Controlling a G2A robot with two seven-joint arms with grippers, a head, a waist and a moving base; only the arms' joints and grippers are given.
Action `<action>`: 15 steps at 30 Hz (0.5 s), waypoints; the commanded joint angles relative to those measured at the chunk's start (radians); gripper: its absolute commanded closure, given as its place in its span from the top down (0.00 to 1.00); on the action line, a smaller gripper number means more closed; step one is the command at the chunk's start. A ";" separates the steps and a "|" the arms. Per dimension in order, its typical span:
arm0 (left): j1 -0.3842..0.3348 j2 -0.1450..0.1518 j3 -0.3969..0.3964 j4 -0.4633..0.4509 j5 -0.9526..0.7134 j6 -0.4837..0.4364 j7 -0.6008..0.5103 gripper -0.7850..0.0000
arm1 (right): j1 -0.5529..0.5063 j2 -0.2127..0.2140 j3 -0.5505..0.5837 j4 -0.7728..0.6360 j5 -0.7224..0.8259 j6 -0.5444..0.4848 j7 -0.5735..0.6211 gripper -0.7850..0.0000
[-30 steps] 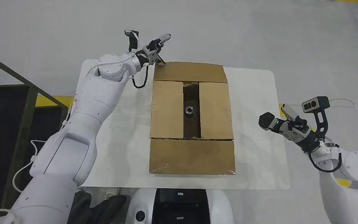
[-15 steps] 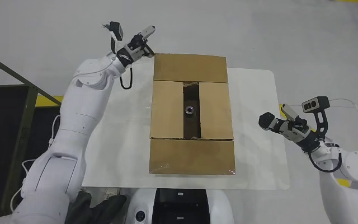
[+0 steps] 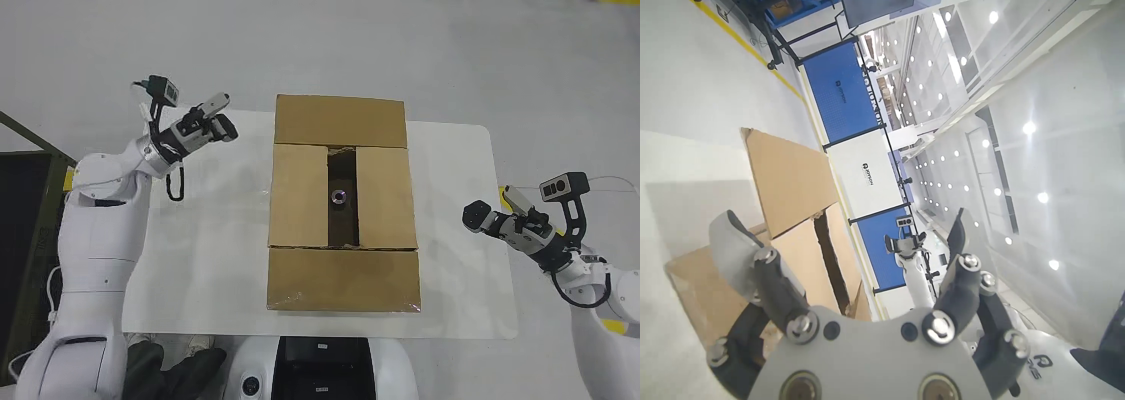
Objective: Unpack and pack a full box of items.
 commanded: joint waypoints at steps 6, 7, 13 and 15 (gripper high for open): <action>0.028 0.031 -0.125 0.023 -0.008 -0.026 -0.083 1.00 | 0.000 0.000 0.000 0.000 0.000 0.000 0.000 1.00; 0.029 0.034 -0.139 0.027 -0.010 -0.030 -0.093 1.00 | 0.000 0.000 0.000 0.000 0.000 0.000 0.000 1.00; 0.033 0.056 -0.202 0.035 -0.006 -0.058 -0.169 1.00 | 0.000 0.000 0.000 0.000 0.000 0.000 0.000 1.00; 0.034 0.062 -0.213 0.036 -0.012 -0.065 -0.203 1.00 | 0.000 0.000 0.000 0.000 0.000 0.000 0.000 1.00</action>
